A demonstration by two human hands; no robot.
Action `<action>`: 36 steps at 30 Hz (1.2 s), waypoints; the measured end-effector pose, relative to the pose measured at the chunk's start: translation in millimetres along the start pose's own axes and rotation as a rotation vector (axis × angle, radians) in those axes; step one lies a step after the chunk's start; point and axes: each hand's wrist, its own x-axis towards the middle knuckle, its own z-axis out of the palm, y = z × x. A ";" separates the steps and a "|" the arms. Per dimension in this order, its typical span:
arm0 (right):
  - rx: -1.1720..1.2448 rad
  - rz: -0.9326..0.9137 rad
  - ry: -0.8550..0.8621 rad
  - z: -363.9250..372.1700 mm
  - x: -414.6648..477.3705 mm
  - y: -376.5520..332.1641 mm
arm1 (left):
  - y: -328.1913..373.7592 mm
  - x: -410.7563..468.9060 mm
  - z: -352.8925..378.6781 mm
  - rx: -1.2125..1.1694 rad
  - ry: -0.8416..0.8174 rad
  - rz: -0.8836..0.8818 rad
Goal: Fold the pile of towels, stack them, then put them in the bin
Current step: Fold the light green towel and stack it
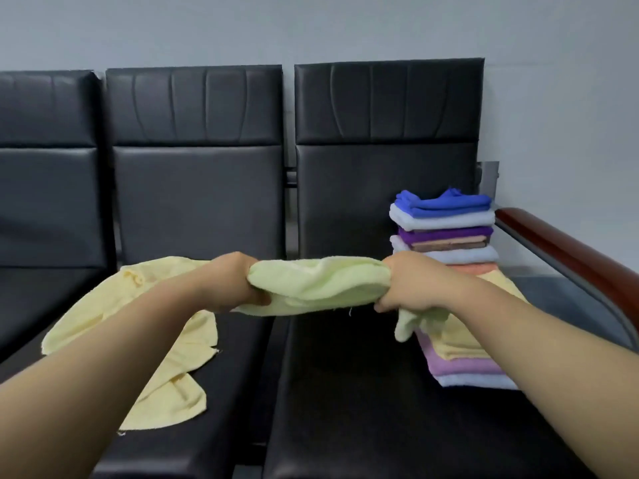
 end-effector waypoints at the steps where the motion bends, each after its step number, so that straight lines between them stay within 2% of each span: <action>1: 0.048 0.033 -0.126 22.6 -3.9 2.6 | -11.5 -3.1 19.9 -0.017 -0.087 -0.034; 4: 0.260 0.197 -0.352 75.0 -11.0 11.4 | -34.8 -10.6 66.2 -0.061 -0.345 -0.145; 7: 0.339 0.258 -0.347 102.9 -8.4 15.0 | -51.1 -14.5 83.2 0.001 -0.547 -0.197; 12: 0.398 0.282 -0.189 116.0 -1.9 14.5 | -40.0 -12.0 96.0 -0.144 -0.380 -0.087; 15: 0.402 0.282 -0.174 123.2 -4.8 11.5 | -27.2 -0.4 112.1 -0.092 -0.362 -0.027; 18: 0.473 0.360 -0.349 129.2 -6.5 15.8 | -22.0 2.8 115.2 -0.212 -0.547 -0.108; 20: 0.522 0.359 -0.493 128.9 -8.8 21.6 | -22.8 -2.1 109.8 -0.317 -0.708 -0.144; 21: 0.570 0.346 -0.547 128.2 -10.5 23.9 | -25.9 -3.3 106.6 -0.358 -0.735 -0.146; 23: 0.694 0.344 -0.549 128.1 -12.4 26.0 | -30.1 -3.5 100.2 -0.396 -0.719 -0.145; 28: 0.729 0.504 -0.297 138.7 -4.6 31.1 | -36.4 5.3 100.4 -0.510 -0.638 -0.209; 33: 0.782 0.537 -0.082 139.8 2.0 25.8 | -42.1 28.7 115.7 -0.266 -0.299 -0.136; 36: 0.795 0.554 0.040 141.3 5.3 21.6 | -40.3 40.0 118.6 -0.259 -0.138 -0.094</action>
